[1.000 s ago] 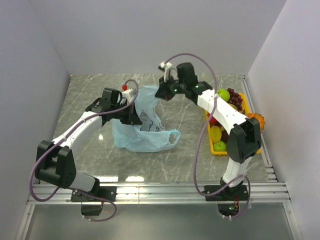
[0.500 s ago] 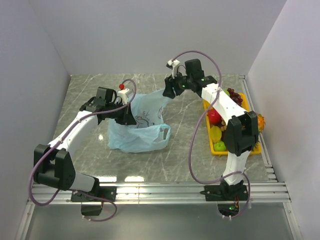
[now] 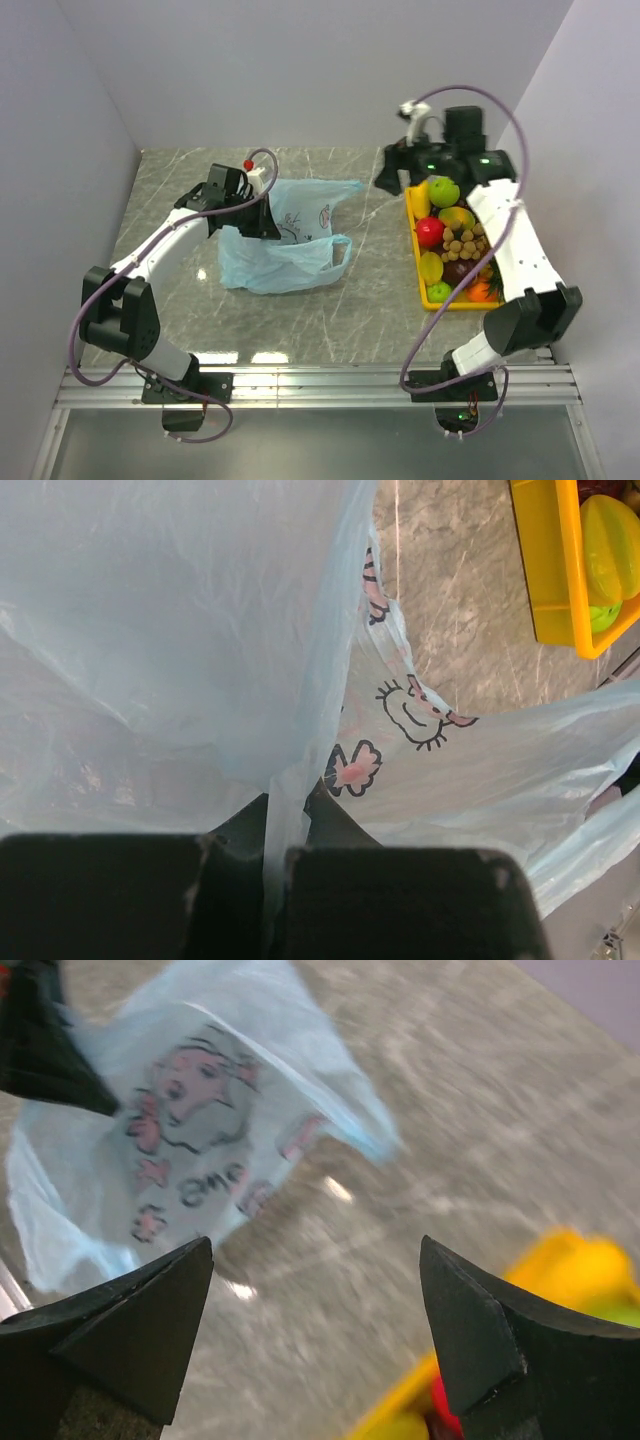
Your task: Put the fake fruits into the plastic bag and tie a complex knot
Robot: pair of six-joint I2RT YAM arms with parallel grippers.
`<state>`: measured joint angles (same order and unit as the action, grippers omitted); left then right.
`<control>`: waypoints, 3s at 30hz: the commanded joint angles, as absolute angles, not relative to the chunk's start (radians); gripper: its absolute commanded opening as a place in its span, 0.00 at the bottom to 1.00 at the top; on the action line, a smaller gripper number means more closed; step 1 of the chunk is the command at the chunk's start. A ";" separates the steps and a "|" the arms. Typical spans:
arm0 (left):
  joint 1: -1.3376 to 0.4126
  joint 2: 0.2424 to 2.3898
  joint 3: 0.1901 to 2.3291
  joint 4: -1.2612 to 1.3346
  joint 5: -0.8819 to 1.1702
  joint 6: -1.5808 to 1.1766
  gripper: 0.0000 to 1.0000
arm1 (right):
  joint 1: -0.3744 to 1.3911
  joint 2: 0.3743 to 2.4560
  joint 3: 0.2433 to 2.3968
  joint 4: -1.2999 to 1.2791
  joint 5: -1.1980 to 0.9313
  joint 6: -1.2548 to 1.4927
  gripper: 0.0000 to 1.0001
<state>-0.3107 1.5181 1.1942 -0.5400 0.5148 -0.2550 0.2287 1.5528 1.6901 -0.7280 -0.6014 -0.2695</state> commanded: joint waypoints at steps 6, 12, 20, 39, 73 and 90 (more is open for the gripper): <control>-0.334 1.523 1.233 -0.514 0.479 -0.265 0.00 | -0.133 1.581 1.873 -1.170 -0.509 -0.465 0.89; -0.345 1.519 1.239 -0.528 0.462 -0.247 0.00 | -0.320 1.625 1.953 -1.383 -0.428 -0.650 0.83; -0.345 1.513 1.236 -0.538 0.457 -0.238 0.00 | -0.319 1.574 1.842 -1.384 -0.318 -0.690 0.68; -0.347 1.506 1.220 -0.537 0.454 -0.230 0.00 | -0.302 1.557 1.651 -1.284 -0.330 -0.505 0.65; -0.347 1.517 1.223 -0.543 0.437 -0.232 0.00 | -0.199 1.555 1.473 -1.121 -0.189 -0.397 0.35; -0.347 1.511 1.218 -0.541 0.456 -0.236 0.00 | -0.203 1.491 1.646 -1.245 -0.208 -0.408 0.00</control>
